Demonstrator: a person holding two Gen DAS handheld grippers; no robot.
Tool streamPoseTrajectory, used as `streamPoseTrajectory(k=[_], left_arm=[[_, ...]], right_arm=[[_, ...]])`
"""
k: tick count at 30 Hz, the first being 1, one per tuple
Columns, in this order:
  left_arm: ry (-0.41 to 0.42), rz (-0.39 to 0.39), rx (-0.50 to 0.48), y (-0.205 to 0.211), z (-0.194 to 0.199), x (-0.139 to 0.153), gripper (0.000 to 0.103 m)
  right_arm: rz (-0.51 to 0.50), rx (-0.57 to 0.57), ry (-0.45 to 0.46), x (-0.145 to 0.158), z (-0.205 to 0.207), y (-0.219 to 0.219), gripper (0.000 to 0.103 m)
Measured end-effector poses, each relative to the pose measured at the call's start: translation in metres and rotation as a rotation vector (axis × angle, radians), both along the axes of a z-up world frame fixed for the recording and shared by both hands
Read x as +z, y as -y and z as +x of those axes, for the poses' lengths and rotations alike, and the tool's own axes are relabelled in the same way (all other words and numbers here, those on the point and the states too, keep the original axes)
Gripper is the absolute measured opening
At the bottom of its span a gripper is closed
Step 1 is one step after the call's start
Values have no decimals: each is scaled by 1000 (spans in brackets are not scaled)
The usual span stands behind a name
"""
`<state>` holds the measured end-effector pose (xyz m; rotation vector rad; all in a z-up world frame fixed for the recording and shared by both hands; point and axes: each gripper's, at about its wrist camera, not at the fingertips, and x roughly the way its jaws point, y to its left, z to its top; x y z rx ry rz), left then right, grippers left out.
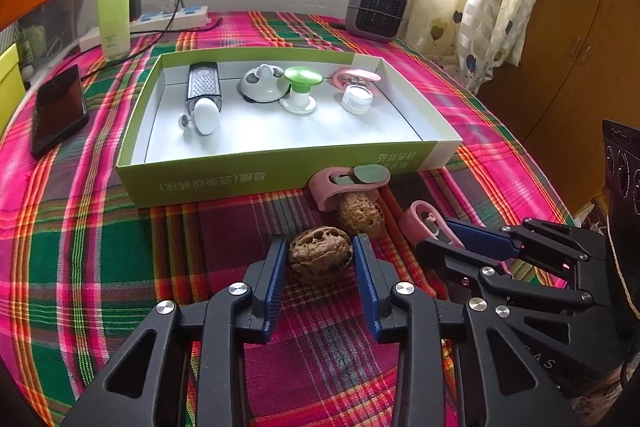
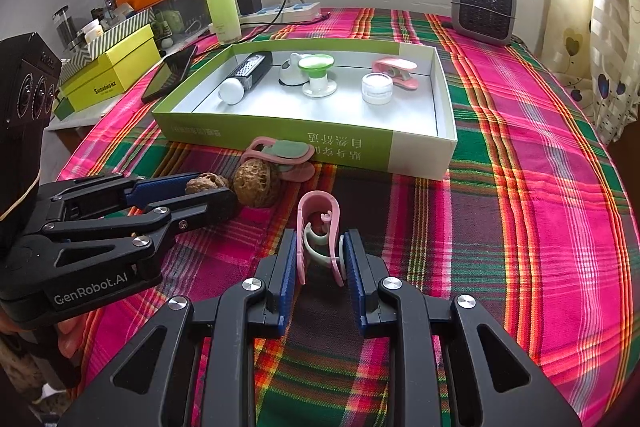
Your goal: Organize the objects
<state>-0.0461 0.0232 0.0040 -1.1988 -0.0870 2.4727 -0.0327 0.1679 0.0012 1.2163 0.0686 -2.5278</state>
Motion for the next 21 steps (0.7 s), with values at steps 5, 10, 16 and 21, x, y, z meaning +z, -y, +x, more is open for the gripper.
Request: streamPoseTrajectory(k=[5,10,16,21], left_arm=[[1,-1,2,1,1,0,31],[0,-14,-4,5,4,0,31],[-6,-52,20,6,3,-1,32],[-10,-70,22,4,0,-1,36]], right_arm=[[1,7,0,0,1,0,25],[-2,12,2,0,2,1,25],[-1,10,4,0,-2,1,25],[17,27,0,1,-6,6,35]])
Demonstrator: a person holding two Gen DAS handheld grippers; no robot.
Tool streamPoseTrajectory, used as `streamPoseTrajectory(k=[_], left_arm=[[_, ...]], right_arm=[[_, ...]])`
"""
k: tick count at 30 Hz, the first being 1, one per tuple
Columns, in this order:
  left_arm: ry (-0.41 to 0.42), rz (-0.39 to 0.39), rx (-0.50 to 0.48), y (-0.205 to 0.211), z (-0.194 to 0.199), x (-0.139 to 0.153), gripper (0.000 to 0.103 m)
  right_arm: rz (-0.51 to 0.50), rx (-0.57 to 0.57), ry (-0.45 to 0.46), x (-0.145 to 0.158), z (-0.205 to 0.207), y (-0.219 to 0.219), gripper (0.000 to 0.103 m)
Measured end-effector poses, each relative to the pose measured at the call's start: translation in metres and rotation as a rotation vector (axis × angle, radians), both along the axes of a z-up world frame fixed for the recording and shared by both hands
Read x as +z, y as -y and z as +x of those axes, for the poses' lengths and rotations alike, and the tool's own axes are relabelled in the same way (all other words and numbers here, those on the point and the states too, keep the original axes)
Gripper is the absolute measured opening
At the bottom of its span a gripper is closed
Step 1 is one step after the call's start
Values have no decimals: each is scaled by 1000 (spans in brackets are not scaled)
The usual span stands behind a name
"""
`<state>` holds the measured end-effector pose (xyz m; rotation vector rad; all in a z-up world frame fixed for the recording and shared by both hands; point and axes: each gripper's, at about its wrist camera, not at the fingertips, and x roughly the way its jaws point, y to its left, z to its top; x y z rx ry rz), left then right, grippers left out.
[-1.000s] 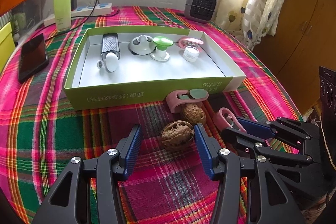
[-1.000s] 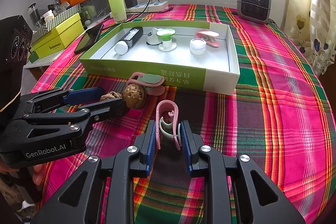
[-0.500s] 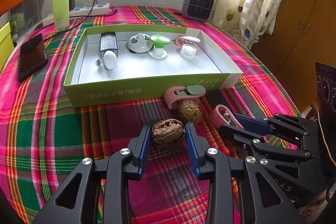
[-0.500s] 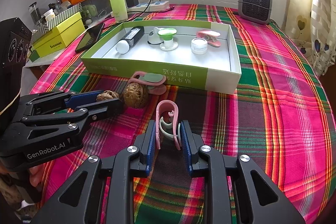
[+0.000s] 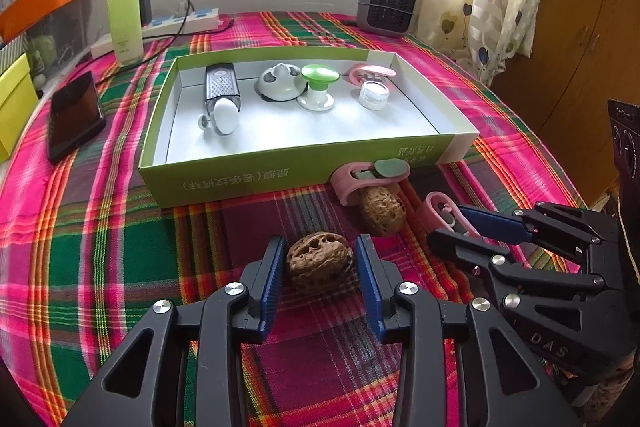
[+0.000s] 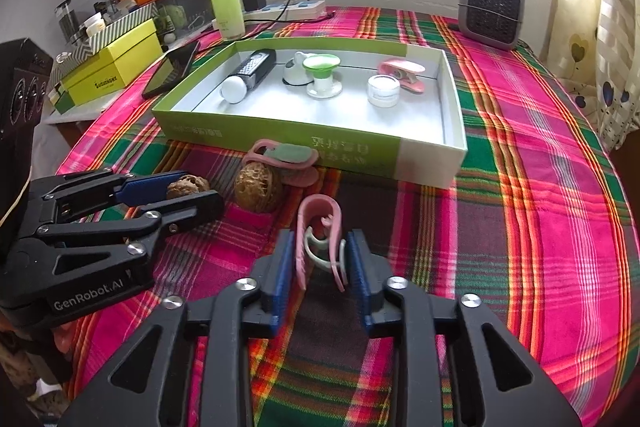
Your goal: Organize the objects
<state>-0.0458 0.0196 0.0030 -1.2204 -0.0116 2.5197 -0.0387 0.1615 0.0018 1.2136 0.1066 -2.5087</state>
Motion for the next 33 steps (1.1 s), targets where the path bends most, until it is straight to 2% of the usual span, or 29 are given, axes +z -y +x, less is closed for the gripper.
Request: streamPoseTrajectory(k=[1,9,11,15,17,33], left_arm=[[0,-1,2,0,-1,0,36],[-8,-3,11,-1,0,0,34],[-11,-18,21,-2,0,0,31],[-10,-15,22,0,0,0,31],[-10,-14,25,0,0,1,31],[-30,-11,36,0,4,11,31]], right_arm=[[4,4,-1,0,0,1,38],[7,8,-1,0,-2,1,38],[23,8,-5,-1,-1,3,37],[25,4,-7,0,-2,2,27],[20,1,-7,0,-3,0,25],[-7,6,-31,9,2,-3,25]])
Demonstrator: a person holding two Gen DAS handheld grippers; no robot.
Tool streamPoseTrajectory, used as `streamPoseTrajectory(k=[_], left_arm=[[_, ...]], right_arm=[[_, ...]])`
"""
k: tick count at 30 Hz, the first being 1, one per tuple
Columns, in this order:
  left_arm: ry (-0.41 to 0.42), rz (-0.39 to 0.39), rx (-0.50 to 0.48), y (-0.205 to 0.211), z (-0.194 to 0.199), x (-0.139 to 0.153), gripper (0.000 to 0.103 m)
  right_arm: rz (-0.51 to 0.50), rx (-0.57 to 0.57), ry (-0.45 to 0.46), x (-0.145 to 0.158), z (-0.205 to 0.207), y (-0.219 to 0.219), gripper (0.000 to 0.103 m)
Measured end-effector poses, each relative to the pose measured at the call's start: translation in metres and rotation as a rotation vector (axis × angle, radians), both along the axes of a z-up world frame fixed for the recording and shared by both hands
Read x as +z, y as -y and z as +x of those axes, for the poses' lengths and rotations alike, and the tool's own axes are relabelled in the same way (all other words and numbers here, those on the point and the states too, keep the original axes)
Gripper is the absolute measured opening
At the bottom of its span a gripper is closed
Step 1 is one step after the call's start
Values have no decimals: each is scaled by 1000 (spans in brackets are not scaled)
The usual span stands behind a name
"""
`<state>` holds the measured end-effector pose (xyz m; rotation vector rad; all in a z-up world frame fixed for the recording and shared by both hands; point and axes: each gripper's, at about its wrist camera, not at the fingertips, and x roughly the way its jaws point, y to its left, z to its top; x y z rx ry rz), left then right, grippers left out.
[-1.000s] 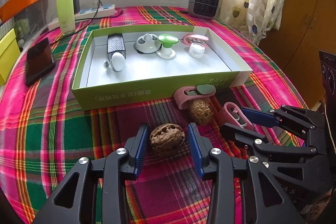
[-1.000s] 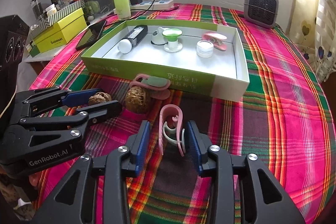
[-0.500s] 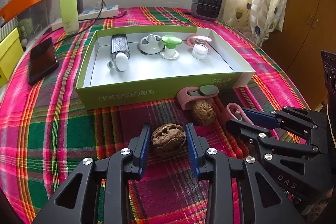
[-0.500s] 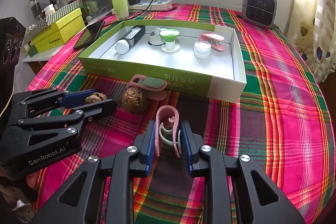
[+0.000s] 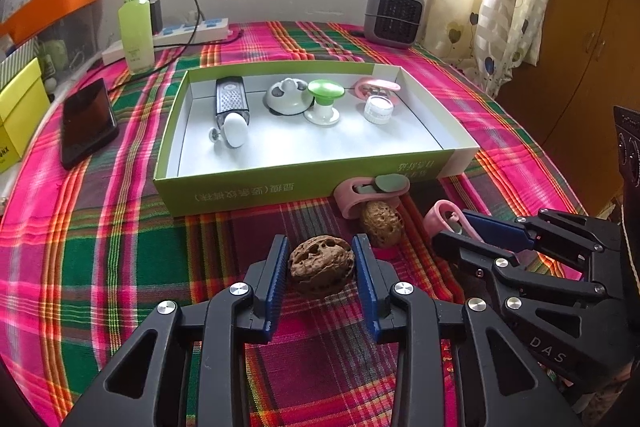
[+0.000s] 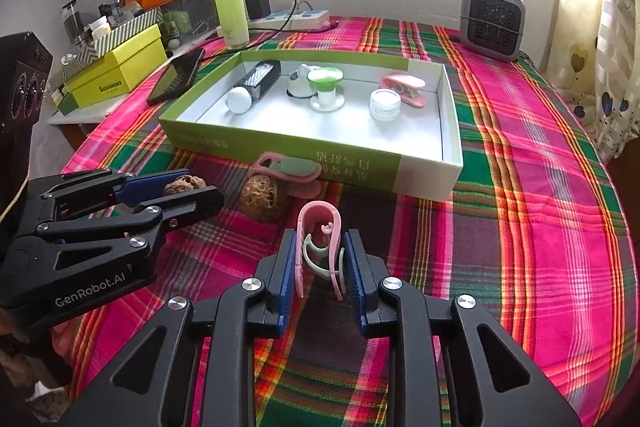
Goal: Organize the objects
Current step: 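Lift and carry the pink clip and walnut over the box with both grippers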
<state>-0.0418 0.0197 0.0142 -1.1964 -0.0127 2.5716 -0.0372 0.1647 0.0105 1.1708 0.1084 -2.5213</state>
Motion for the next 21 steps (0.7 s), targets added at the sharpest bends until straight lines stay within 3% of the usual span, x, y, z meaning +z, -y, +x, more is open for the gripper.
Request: streamPoseTrajectory(k=[21], left_arm=[[-42,5,-14,-1,-7,25,31]], right_arm=[[-32,6,-52,29,-9,-5,25]])
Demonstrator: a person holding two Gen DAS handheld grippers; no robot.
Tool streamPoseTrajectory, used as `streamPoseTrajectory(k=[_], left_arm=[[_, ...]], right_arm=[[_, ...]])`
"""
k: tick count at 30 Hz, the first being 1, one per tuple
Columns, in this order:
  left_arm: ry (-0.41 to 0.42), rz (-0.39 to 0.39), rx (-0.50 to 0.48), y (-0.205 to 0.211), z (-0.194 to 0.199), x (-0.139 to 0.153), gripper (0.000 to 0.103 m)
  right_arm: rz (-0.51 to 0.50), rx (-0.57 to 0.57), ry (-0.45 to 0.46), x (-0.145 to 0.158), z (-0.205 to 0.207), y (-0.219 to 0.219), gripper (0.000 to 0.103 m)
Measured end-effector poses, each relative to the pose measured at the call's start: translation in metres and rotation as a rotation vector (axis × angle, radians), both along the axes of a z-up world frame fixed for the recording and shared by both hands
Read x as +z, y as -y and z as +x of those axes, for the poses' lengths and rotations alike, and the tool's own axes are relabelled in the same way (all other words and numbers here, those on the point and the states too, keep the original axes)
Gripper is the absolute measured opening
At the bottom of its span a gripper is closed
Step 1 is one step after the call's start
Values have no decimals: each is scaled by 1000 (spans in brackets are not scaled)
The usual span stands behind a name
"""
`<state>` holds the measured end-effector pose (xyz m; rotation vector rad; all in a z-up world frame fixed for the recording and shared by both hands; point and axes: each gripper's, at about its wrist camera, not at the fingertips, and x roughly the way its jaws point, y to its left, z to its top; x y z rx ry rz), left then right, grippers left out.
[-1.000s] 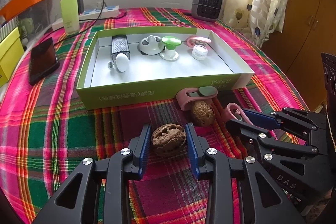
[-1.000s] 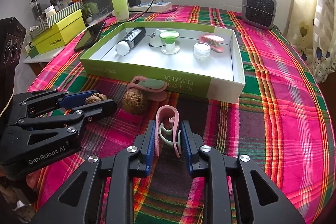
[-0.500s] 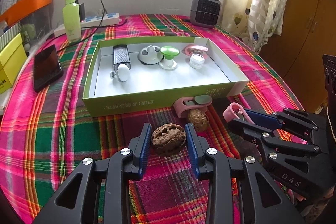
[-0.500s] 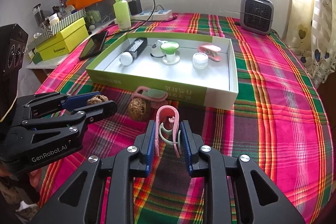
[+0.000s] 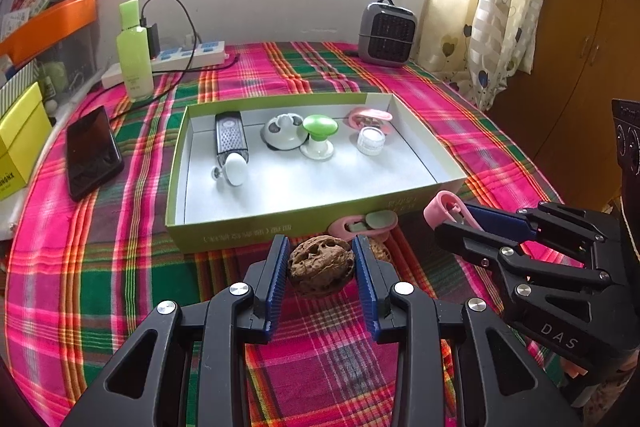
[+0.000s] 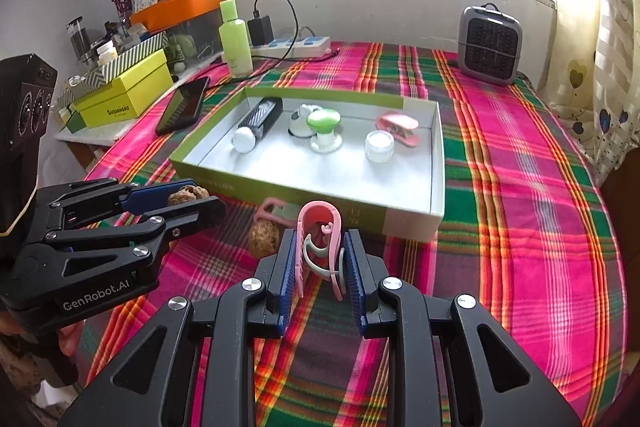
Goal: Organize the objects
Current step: 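Lift and carry the pink clip and walnut over the box with both grippers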
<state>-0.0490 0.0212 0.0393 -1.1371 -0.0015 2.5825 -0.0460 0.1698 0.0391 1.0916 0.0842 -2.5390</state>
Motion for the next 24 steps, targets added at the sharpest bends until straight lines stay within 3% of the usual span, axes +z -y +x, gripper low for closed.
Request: streamPoseTrajectory(k=[24], left_arm=[[2,22,25,1,-57,3,31]], right_arm=[[23,7,-10,5,-68,9,25]])
